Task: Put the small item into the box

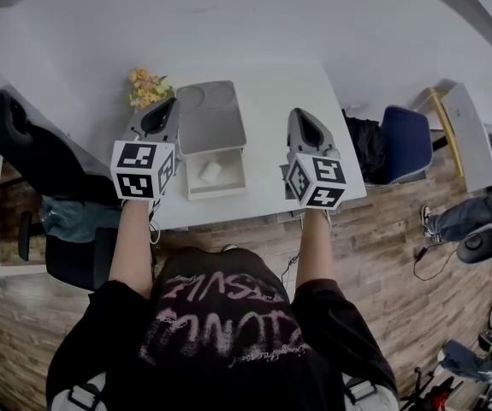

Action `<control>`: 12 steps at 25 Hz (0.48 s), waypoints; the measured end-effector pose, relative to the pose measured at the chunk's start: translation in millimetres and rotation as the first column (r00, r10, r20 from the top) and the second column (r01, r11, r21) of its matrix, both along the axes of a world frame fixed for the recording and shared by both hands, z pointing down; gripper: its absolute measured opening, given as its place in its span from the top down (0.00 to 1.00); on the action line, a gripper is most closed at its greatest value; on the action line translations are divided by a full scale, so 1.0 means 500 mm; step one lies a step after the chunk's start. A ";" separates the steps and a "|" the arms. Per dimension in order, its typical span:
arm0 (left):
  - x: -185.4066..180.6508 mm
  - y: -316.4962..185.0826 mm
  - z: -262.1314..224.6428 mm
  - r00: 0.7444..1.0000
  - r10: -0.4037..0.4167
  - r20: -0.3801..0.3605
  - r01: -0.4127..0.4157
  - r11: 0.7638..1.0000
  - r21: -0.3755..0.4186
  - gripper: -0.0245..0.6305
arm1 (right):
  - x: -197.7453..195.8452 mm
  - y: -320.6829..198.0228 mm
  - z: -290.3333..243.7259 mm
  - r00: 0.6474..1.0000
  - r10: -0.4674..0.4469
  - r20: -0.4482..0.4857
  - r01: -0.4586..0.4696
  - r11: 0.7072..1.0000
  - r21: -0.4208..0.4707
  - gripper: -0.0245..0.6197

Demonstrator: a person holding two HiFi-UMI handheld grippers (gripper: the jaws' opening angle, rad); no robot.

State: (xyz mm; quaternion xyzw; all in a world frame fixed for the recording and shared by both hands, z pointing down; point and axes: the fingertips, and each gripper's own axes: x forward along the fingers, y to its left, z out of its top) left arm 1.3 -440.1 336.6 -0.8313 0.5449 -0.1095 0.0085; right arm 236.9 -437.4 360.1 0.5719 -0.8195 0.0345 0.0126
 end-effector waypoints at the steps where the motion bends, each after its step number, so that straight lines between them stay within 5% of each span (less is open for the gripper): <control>1: 0.000 0.001 -0.001 1.000 -0.001 -0.002 0.001 1.000 0.003 0.96 | 0.000 0.000 0.000 1.000 0.000 0.000 0.000 1.000 0.000 0.95; 12: -0.004 0.005 -0.006 1.000 0.000 -0.020 0.001 1.000 0.011 0.96 | 0.001 -0.002 0.002 1.000 0.003 -0.006 -0.003 1.000 -0.006 0.95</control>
